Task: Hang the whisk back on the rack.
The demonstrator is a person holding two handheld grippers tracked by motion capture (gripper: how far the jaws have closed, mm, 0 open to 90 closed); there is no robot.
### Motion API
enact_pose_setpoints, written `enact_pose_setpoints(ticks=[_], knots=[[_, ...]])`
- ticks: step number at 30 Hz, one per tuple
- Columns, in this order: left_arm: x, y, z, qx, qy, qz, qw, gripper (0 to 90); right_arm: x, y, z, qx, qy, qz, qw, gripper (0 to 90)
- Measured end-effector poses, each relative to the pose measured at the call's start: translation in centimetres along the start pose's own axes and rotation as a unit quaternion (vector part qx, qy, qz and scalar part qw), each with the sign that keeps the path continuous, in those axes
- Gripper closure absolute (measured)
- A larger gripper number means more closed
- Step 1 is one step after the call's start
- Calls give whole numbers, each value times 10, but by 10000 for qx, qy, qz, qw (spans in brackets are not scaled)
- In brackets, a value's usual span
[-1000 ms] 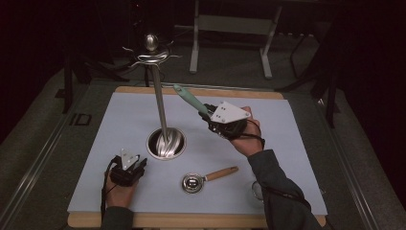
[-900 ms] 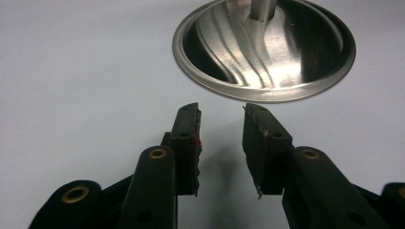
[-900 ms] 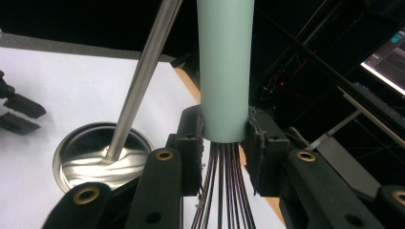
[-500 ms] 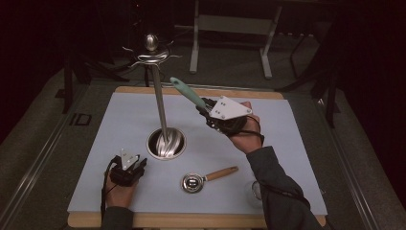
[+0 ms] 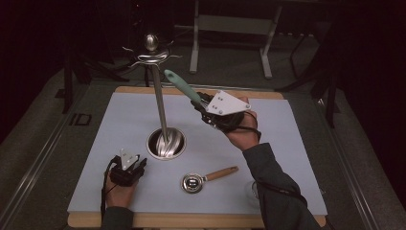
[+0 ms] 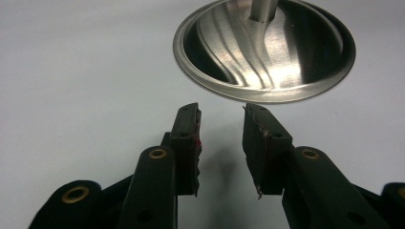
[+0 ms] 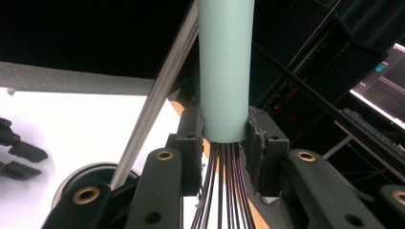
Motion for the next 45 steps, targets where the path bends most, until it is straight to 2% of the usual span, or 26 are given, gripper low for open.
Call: enact_pose_setpoints(ticks=[9, 15, 20, 26, 36, 42, 45], knots=[[0, 0, 0, -4, 1, 4, 10000, 671, 1, 13, 2, 39, 7, -154, 9999, 693], [0, 0, 0, -4, 7, 1, 10000, 671, -1, 16, 4, 59, 31, -161, 9998, 693], [0, 0, 0, -3, 6, 6, 10000, 671, -6, 18, 4, 68, 47, -100, 9999, 693], [0, 0, 0, 4, 7, -9, 10000, 671, -15, 16, 5, -36, 24, -36, 10000, 692], [0, 0, 0, 2, 18, -5, 10000, 671, -24, 16, 12, -26, 36, 18, 10000, 688], [0, 0, 0, 7, 10, -11, 10000, 671, -31, 18, 19, -25, 144, 37, 9999, 673], [0, 0, 0, -1, 7, 0, 10000, 671, -34, 20, 23, -20, 324, 48, 9995, 660]])
Point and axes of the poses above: each handheld gripper's, and its own axes: x roughly backward along the jaws, y roughly out of its top, z roughly to its left, the point moved 2 cm from there along -x, roughly forward along the jaws, and after that the axes turned 1 degree about x, right-handed, at the moved point
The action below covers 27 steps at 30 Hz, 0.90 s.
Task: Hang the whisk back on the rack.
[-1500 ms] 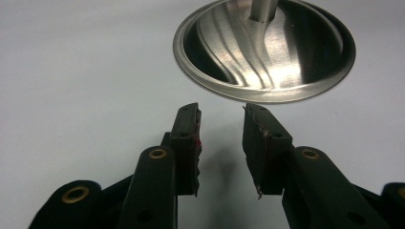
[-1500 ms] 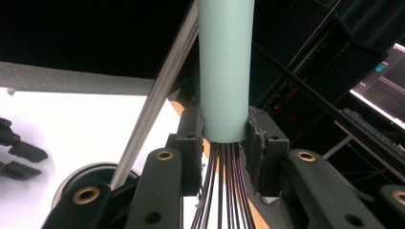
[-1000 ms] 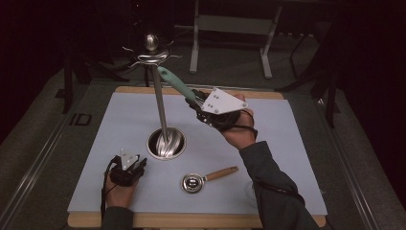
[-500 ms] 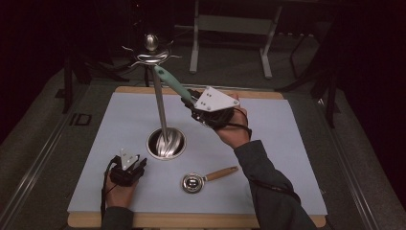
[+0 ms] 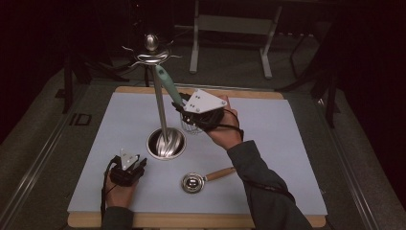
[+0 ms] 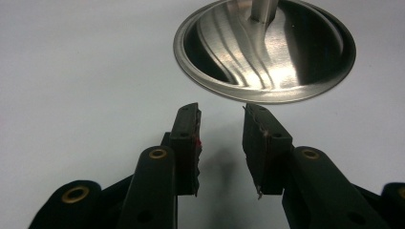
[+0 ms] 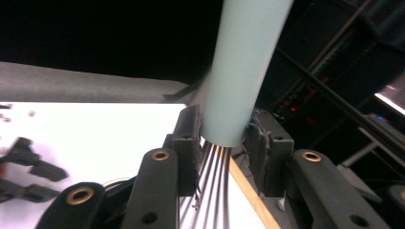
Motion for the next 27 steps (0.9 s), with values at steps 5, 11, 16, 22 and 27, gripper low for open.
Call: enact_pose_setpoints(ticks=[5, 11, 16, 22, 27], knots=[[0, 0, 0, 3, -4, -6, 10000, 670, -1, 1, 6, -19, 251, -40, 9997, 603], [0, 0, 0, 3, 10, -13, 10000, 670, 1, -3, 3, -163, 451, -60, 9988, 610], [0, 0, 0, 10, 6, -9, 10000, 669, 5, -6, -1, -261, 529, -37, 9983, 610], [0, 0, 0, -9, 10, 0, 10000, 669, 7, -11, -5, -433, 876, 14, 9952, 641], [0, 0, 0, -2, 5, -2, 10000, 669, 9, -15, -8, -548, 962, 40, 9938, 658]])
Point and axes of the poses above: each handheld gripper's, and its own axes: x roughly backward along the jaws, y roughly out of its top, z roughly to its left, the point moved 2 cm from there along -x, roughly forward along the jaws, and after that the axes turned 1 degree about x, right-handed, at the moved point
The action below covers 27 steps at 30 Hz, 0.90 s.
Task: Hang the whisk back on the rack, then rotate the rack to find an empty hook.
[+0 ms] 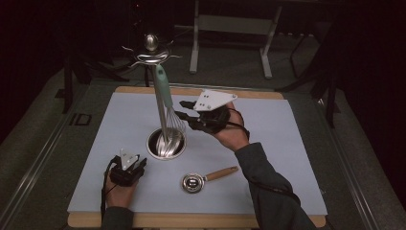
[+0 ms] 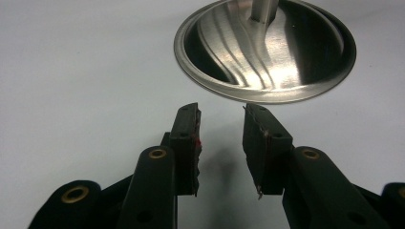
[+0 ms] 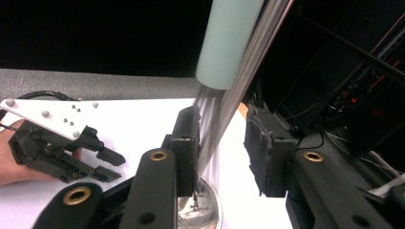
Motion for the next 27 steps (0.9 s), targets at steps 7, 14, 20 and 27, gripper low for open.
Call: enact_pose_setpoints(ticks=[7, 14, 20, 27], knots=[[0, 0, 0, -5, 2, 3, 10000, 669, 7, -13, -6, -262, 223, 105, 9994, 661], [0, 0, 0, -1, 9, -2, 10000, 669, 14, -32, -15, -510, 292, 305, 9978, 656], [0, 0, 0, -19, 19, 13, 10000, 669, 19, -43, -16, -569, 292, 627, 9960, 644], [1, 0, 0, 4, 20, -34, 10000, 674, 25, -58, -17, -677, 274, 836, 9938, 616]])
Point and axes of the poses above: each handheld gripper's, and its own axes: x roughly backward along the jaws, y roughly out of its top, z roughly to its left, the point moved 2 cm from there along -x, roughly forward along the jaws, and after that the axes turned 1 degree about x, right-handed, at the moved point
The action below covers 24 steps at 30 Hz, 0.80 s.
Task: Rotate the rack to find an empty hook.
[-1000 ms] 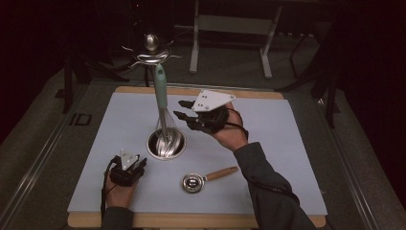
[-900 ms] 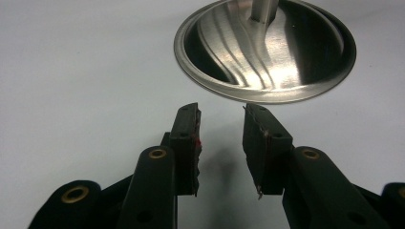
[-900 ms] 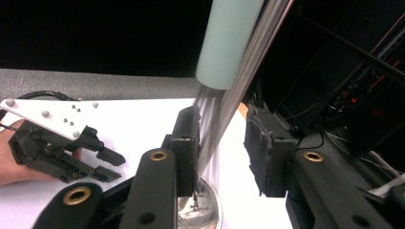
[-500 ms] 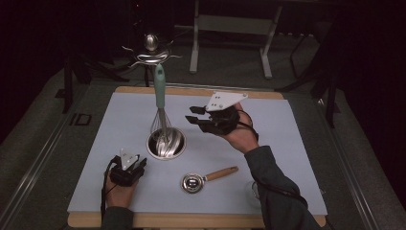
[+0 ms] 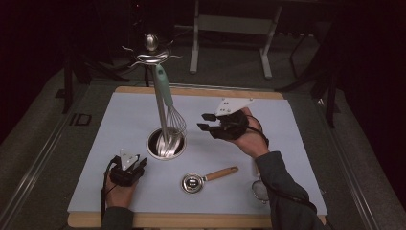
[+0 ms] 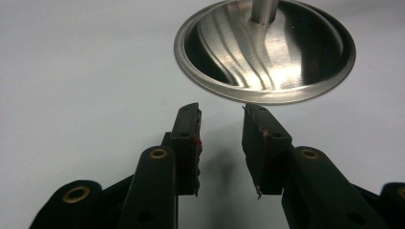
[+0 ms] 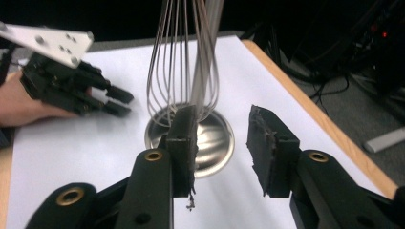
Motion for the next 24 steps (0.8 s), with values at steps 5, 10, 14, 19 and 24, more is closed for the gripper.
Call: enact_pose_setpoints(ticks=[5, 10, 14, 19, 24], knots=[[1, 0, 2, 110, 16, -73, 9999, 675, 0, -19, -4, -129, -77, 225, 9996, 600], [9, 5, 2, 239, -196, -395, 9987, 705, 6, -41, -10, -409, -183, 318, 9985, 597], [15, 12, -1, 281, -256, -572, 9976, 712, 7, -55, -12, -553, -226, 482, 9970, 587], [28, 24, -1, 394, -234, -944, 9945, 713, 10, -68, -8, -608, -433, 639, 9952, 573], [36, 35, 2, 658, -283, -1207, 9901, 777, 9, -76, -2, -685, -526, 639, 9942, 567]])
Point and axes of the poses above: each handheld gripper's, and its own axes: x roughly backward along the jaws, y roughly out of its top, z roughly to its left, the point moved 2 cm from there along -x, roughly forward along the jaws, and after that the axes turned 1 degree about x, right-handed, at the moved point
